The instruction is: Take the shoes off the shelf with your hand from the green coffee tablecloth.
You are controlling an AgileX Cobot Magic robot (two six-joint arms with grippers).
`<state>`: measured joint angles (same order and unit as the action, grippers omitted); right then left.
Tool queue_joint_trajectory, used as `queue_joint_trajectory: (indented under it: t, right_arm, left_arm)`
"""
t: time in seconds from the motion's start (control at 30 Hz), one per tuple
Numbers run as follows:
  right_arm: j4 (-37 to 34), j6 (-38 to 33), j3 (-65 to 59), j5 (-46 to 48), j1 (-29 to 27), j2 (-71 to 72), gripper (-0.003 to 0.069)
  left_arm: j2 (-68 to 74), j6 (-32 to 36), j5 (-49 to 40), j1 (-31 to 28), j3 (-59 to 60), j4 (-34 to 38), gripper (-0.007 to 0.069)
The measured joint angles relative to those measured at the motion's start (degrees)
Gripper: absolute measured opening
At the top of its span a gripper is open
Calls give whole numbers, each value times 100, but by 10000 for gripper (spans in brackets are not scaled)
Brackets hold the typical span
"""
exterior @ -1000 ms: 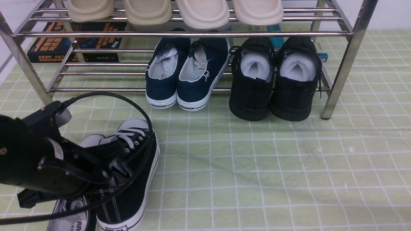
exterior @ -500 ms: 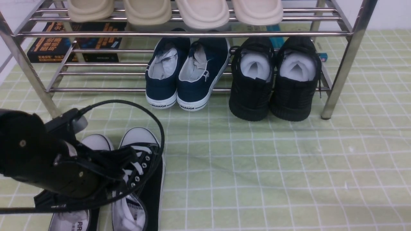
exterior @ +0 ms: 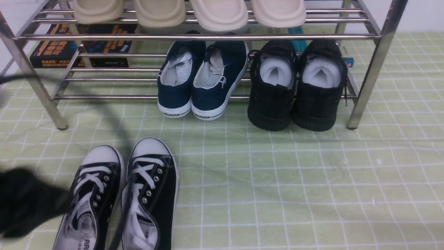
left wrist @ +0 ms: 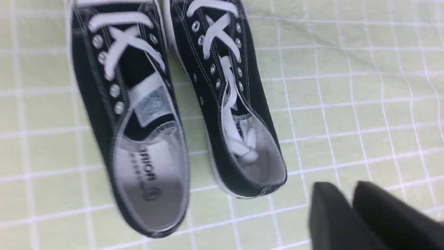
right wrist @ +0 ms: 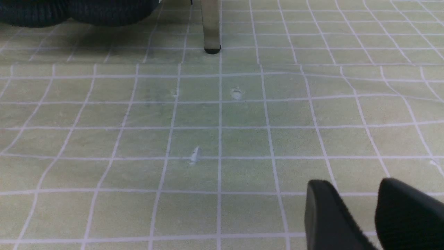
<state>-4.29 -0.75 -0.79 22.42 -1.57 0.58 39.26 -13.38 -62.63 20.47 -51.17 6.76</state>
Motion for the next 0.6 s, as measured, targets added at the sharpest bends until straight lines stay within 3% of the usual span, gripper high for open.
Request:
queue_joint_trajectory:
  t: [0.13, 0.4, 0.6]
  right_arm:
    - [0, 0, 0, 0, 0, 0, 237]
    - [0, 0, 0, 0, 0, 0, 237]
    - [0, 0, 0, 0, 0, 0, 237]
  left_arm:
    - [-1177, 300, 276, 0, 548, -94, 5]
    - [-2884, -81, 2849, 0, 2461, 11, 1]
    - [-3003, -156, 3259, 0, 3063, -49, 1]
